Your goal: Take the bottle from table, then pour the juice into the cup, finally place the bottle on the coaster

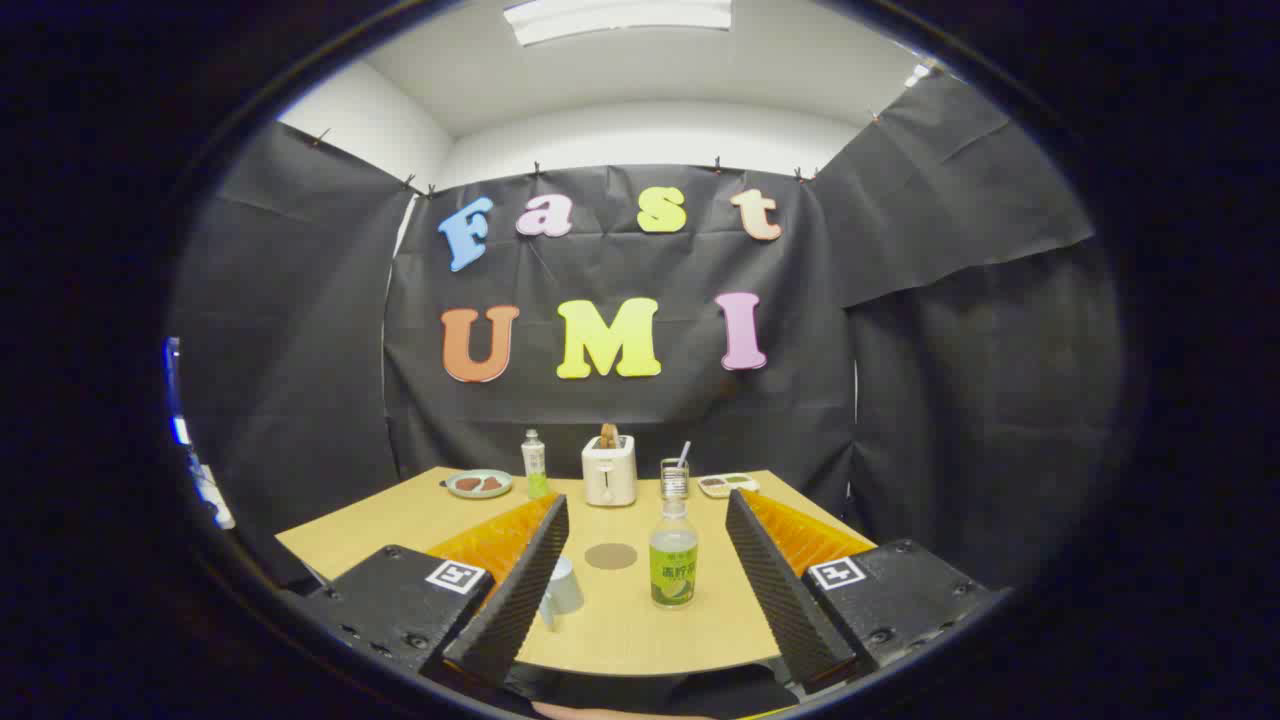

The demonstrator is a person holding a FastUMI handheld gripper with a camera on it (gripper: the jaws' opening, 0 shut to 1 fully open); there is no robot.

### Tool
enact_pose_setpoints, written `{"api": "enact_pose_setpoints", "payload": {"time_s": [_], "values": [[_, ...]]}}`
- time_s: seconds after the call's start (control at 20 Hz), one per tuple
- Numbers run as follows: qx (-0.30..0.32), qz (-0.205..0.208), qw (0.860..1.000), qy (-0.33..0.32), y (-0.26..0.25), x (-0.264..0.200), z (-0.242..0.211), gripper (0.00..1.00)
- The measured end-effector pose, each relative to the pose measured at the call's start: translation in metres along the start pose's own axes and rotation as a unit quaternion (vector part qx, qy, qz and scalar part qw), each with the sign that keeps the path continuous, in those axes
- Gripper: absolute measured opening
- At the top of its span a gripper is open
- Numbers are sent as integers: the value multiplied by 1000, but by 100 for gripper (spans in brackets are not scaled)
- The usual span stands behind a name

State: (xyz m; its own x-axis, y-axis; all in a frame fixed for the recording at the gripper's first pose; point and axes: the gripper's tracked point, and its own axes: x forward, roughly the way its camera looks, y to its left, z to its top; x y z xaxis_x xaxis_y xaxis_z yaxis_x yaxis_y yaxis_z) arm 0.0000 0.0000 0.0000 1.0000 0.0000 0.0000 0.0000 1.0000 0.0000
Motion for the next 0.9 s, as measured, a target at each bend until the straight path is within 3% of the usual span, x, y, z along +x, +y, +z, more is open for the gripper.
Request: {"api": "enact_pose_setpoints", "payload": {"time_s": [0.9], "values": [[-5,-21,1000,1,-12,3,-5,100]]}}
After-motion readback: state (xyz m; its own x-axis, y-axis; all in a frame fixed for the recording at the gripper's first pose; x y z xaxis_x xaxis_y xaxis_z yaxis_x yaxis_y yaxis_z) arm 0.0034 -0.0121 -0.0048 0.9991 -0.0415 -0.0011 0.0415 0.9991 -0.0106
